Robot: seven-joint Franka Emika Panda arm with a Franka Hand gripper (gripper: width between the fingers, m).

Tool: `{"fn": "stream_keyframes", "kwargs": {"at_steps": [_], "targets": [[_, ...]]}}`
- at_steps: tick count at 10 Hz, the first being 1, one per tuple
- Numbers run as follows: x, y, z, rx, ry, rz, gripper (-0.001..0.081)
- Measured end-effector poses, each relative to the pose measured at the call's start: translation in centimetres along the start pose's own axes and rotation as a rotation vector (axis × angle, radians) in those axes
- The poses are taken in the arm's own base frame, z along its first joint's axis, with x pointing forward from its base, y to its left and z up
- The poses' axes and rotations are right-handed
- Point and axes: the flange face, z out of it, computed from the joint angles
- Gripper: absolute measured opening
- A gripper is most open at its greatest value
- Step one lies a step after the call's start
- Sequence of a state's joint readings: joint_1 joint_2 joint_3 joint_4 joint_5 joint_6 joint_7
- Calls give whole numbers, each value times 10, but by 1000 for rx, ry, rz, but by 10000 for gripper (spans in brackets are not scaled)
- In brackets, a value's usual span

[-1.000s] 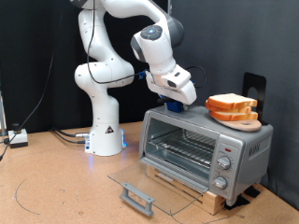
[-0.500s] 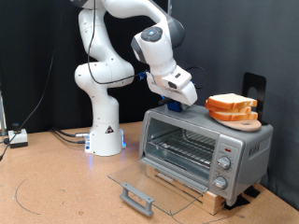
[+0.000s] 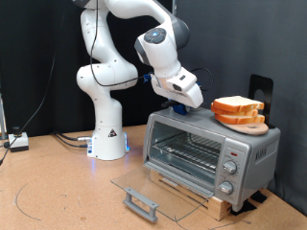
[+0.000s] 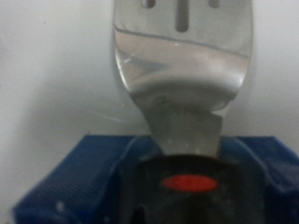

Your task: Make a piece of toast with the oven

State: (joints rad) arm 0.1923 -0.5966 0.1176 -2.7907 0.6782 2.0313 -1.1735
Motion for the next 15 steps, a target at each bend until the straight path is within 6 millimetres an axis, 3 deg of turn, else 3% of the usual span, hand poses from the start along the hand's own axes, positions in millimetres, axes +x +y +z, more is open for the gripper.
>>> {"fn": "stream_keyframes", "kwargs": {"at_steps": [3, 7, 10, 12, 15], "targets": [[3, -1, -14, 8, 61, -33, 398], [-1, -17, -52, 41, 153, -79, 398], [-2, -7, -59, -61, 279, -16, 398], [-20, 6, -80, -167, 387, 105, 398], [-55, 30, -106, -241, 417, 285, 398]]}}
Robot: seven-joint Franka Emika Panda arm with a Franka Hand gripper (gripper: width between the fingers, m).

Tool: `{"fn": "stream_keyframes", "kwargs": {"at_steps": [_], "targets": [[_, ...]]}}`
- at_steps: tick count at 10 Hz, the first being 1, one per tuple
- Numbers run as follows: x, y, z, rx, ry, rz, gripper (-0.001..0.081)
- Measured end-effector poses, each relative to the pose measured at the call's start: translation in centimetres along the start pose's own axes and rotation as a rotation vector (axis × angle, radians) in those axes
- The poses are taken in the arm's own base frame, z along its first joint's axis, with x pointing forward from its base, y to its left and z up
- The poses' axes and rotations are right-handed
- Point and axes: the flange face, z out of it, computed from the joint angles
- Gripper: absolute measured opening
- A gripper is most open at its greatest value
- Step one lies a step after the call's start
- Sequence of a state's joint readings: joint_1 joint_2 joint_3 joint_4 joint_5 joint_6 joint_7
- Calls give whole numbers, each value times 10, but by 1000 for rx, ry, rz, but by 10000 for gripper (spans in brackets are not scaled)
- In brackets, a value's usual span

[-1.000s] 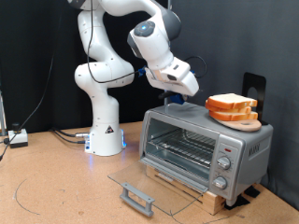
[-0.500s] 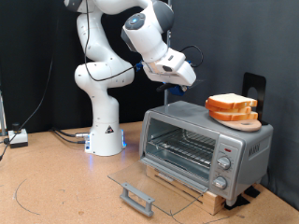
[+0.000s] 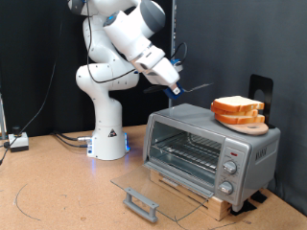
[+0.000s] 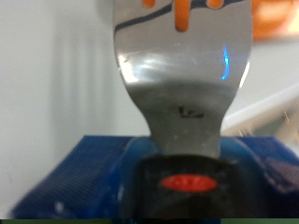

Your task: Make a piece of toast with the oven

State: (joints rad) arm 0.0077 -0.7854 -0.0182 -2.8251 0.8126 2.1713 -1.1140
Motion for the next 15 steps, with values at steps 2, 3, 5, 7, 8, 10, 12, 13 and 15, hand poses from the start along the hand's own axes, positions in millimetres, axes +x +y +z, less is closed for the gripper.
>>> {"fn": "stream_keyframes", "kwargs": {"at_steps": [2, 3, 5, 7, 8, 10, 12, 13, 15], "targets": [[-14, 22, -19, -55, 7, 55, 398], [-22, 32, -28, -78, 10, 75, 398], [-40, 48, -46, -78, 3, 64, 398], [-46, 52, -52, -51, -3, 50, 398], [-44, 50, -51, -57, -15, 40, 398], [-32, 47, -49, -98, -98, 35, 398], [-16, 48, -47, -150, -174, 47, 398], [-9, 51, -44, -166, -210, 55, 398], [2, 59, -34, -178, -245, 66, 398]]}}
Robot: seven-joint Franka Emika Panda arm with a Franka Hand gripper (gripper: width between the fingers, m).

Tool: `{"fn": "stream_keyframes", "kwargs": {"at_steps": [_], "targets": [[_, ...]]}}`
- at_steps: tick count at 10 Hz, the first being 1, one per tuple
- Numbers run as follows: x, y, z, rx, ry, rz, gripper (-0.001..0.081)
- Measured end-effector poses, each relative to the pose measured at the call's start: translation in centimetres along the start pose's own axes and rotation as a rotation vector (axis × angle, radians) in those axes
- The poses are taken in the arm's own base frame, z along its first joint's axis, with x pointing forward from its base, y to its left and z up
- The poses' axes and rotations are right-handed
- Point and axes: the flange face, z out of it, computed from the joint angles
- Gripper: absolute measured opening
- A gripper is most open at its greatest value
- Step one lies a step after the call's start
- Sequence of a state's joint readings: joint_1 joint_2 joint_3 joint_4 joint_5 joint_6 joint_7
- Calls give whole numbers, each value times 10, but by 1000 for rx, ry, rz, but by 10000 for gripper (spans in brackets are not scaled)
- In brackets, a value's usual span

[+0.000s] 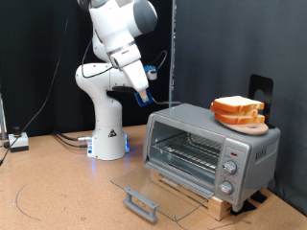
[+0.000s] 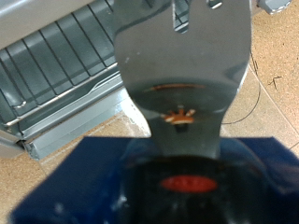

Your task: Make a piece of toast with the oven

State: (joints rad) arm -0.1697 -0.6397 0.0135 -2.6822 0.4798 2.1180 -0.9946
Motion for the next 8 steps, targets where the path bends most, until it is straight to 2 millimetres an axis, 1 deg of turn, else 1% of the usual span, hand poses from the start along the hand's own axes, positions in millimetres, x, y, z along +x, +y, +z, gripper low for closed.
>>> {"fn": "stream_keyframes", "kwargs": {"at_steps": [2, 4, 6, 8], "targets": [[17, 3, 14, -6, -17, -1, 398], [36, -1, 29, 9, -13, -13, 398], [56, -13, 43, 31, -6, -40, 398], [70, -25, 51, 44, 4, -62, 398]]}}
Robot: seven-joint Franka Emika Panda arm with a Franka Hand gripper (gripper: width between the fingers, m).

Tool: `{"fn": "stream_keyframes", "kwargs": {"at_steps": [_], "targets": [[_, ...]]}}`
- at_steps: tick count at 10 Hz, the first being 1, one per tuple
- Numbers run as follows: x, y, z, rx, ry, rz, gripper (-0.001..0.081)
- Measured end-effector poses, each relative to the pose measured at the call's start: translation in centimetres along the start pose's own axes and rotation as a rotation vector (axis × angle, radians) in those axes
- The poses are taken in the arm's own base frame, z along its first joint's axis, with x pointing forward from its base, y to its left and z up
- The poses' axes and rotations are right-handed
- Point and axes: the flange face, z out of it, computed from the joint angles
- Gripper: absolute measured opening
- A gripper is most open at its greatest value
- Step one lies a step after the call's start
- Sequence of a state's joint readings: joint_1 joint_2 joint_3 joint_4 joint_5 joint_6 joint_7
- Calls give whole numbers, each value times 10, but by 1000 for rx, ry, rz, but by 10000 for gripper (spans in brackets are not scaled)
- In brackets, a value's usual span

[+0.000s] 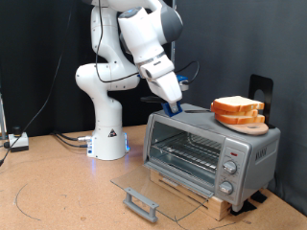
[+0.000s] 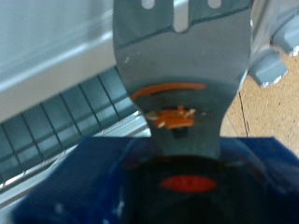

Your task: Make a piece of toast with the oven

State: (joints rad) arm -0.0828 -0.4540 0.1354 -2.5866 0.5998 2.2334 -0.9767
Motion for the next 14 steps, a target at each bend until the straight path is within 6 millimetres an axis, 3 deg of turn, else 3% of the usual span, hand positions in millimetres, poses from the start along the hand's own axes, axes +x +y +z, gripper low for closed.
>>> {"fn": "stream_keyframes", "kwargs": {"at_steps": [6, 14], "targets": [[16, -11, -6, 37, 57, -9, 398], [21, -34, 11, 116, 27, -8, 398]]}}
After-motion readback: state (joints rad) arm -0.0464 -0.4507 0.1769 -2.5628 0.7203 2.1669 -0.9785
